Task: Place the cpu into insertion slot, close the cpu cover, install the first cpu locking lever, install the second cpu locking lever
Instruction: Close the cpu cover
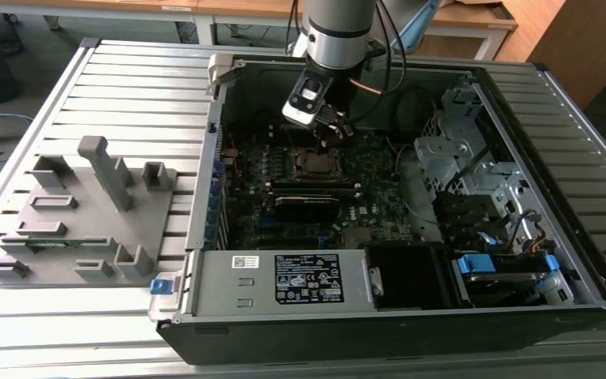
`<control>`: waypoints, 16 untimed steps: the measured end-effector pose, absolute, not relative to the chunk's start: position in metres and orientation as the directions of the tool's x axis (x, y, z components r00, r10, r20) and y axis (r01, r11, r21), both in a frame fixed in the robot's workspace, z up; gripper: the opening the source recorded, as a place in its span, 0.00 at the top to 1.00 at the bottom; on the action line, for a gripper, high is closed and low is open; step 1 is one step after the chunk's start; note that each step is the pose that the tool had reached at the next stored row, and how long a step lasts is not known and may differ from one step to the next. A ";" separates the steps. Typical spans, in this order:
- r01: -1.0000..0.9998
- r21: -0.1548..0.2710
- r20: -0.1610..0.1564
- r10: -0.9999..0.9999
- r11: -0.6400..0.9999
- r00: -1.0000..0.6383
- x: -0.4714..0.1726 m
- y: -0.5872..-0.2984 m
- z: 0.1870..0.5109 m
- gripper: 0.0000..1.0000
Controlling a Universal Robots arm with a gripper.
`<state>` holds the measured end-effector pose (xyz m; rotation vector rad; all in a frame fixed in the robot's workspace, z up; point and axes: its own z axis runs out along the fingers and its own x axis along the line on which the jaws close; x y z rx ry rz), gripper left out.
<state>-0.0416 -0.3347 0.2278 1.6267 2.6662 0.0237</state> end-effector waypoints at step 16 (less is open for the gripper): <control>0.864 0.023 -0.008 0.865 0.502 -0.502 -0.042 -0.335 0.228 0.90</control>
